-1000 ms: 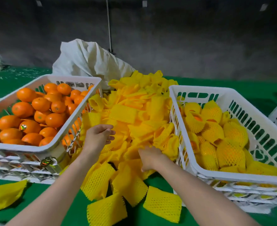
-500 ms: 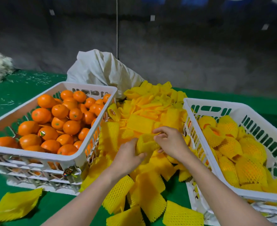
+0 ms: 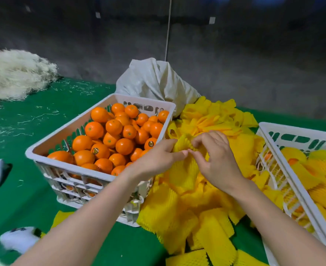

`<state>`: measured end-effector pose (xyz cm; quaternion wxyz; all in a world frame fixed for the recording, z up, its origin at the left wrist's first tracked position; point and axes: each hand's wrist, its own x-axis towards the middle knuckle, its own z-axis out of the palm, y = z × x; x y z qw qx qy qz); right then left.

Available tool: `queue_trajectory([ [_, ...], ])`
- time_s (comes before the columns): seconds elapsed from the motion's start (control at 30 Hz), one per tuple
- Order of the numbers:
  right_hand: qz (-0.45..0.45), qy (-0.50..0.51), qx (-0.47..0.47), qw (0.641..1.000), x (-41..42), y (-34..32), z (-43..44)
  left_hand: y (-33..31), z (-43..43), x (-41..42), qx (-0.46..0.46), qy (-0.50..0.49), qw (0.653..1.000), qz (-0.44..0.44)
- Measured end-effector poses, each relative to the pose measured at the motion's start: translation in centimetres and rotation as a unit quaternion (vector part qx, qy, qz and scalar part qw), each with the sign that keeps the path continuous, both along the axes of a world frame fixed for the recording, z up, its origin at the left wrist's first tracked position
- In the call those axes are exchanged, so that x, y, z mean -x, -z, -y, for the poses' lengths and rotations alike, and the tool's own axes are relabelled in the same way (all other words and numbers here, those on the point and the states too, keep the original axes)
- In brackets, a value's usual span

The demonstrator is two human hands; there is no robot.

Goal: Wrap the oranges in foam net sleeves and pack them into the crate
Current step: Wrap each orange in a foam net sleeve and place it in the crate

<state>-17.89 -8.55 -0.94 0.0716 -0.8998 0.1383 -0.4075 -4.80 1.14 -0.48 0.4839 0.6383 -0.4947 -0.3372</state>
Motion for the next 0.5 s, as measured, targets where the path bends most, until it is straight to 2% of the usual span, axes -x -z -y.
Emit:
queue_trajectory([
  [0.07, -0.013, -0.017, -0.052, 0.998, -1.2, -0.3, 0.1, -0.4, -0.7, -2.9, -0.025, 0.022, 0.999, 0.030],
  [0.1, -0.026, -0.017, -0.083, 0.996, -1.6, -0.4, 0.2, -0.4, -1.0, -4.7, -0.029, 0.008, 0.999, 0.018],
  [0.13, -0.041, -0.016, -0.103, 0.994, -2.0, -0.5, 0.3, -0.2, -1.0, -6.5, -0.028, -0.026, 0.999, 0.002],
  [0.17, -0.055, -0.015, -0.111, 0.992, -2.3, -0.5, 0.3, 0.3, -0.9, -8.4, -0.023, -0.085, 0.996, 0.024],
  [0.2, -0.069, -0.016, -0.116, 0.991, -2.6, -0.6, 0.4, 0.9, -0.5, -10.5, -0.026, -0.153, 0.983, 0.101],
  [0.27, -0.087, -0.025, -0.123, 0.988, -3.2, -0.8, 0.2, 2.4, 0.6, -14.6, -0.095, -0.240, 0.915, 0.309],
  [0.3, -0.092, -0.030, -0.126, 0.987, -3.5, -1.0, 0.2, 3.1, 1.1, -16.3, -0.148, -0.255, 0.878, 0.377],
  [0.33, -0.095, -0.032, -0.129, 0.987, -3.6, -1.1, 0.1, 3.7, 1.7, -17.8, -0.204, -0.261, 0.851, 0.406],
  [0.4, -0.101, -0.019, -0.125, 0.987, -3.8, -1.3, 0.2, 4.6, 2.7, -20.3, -0.264, -0.262, 0.829, 0.417],
  [0.5, -0.105, 0.003, -0.108, 0.989, -3.7, -1.2, 0.3, 6.5, 3.8, -22.7, -0.257, -0.271, 0.831, 0.412],
])
